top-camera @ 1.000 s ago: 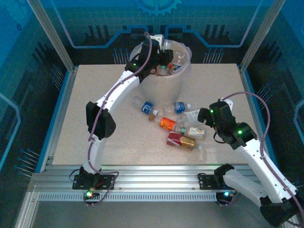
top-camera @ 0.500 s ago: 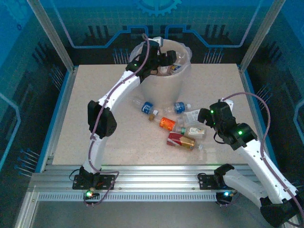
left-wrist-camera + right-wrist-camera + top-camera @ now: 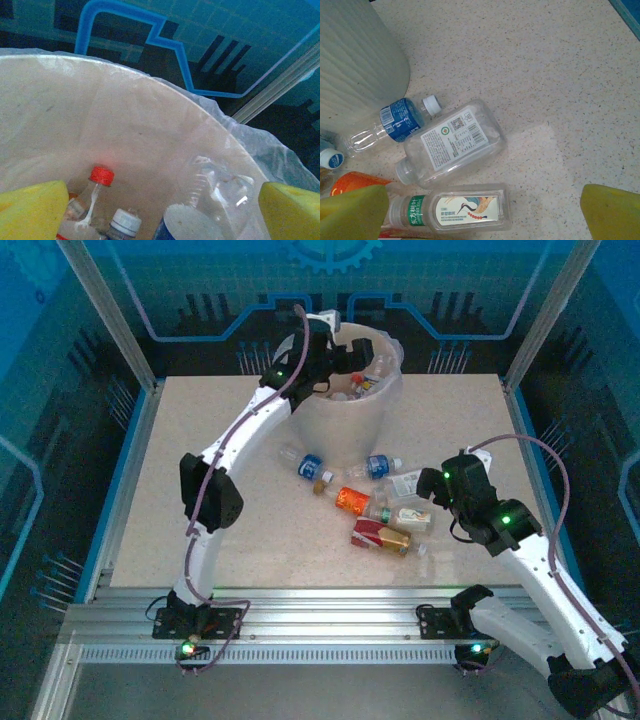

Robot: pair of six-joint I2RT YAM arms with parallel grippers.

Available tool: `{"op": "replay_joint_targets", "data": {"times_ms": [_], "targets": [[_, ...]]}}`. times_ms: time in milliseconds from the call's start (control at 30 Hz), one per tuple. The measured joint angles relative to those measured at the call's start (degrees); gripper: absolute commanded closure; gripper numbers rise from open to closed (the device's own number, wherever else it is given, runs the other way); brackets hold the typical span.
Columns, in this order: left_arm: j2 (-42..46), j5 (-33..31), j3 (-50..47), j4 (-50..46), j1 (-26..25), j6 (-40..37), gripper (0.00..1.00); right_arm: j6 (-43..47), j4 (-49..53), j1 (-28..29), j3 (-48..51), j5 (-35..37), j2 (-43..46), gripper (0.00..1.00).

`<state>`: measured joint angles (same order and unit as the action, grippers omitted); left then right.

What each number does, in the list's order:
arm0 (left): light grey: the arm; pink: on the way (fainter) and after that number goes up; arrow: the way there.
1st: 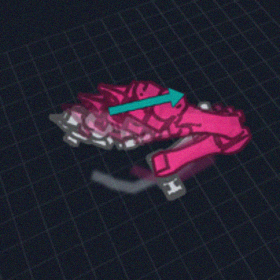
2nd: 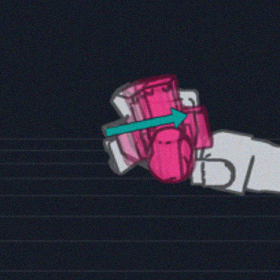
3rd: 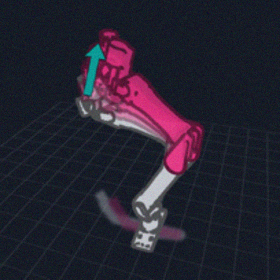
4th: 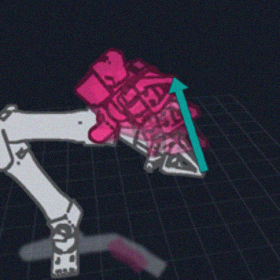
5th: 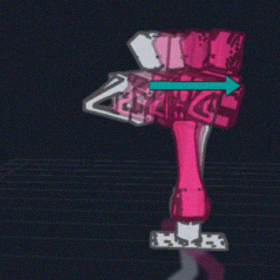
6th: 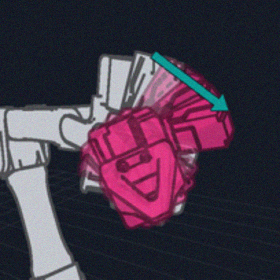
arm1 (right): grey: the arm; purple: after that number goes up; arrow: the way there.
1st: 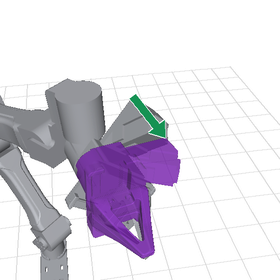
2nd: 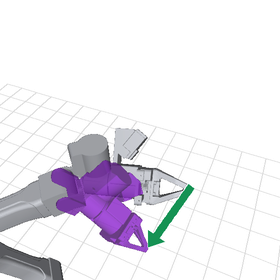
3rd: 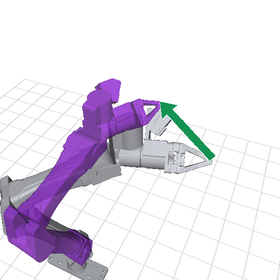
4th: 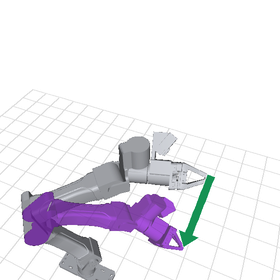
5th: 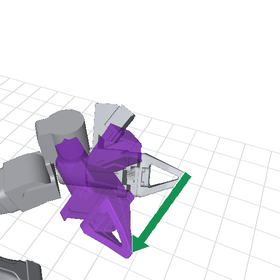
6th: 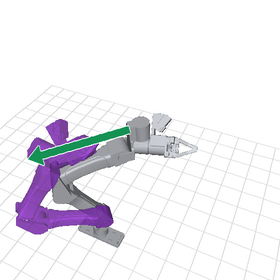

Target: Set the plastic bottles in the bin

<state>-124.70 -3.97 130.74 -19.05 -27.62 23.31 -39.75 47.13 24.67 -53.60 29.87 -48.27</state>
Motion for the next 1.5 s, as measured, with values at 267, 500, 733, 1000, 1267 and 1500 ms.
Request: {"op": "replay_joint_targets", "data": {"times_ms": [267,500,733,1000,1267,1500], "targets": [[16.8,0.0,-17.2,7.3,0.0,-1.4,0.01,-2.3,0.0,-0.1,0.4,2.4,2.5,0.0],[32.2,-1.3,-35.4,16.8,-0.4,-2.7,0.01,-3.8,0.4,-0.3,0.7,3.4,3.6,0.0],[44.5,-7.3,-56.4,22.4,-0.5,-0.1,0.01,-4.7,0.5,-0.3,1.3,3.4,3.7,0.0],[52.7,-18.1,-72.7,22.4,-0.5,8.1,0.01,-5.0,0.4,-0.3,1.3,2.9,2.4,0.0],[55.6,-25.7,-81.6,19.1,-0.3,20.7,0.01,-4.6,0.4,-0.4,1.3,1.6,-1.3,0.0],[48.0,-24.9,-81.7,15.9,0.3,32.5,0.01,-4.2,0.4,-0.4,1.3,0.6,-3.2,0.0]]}}
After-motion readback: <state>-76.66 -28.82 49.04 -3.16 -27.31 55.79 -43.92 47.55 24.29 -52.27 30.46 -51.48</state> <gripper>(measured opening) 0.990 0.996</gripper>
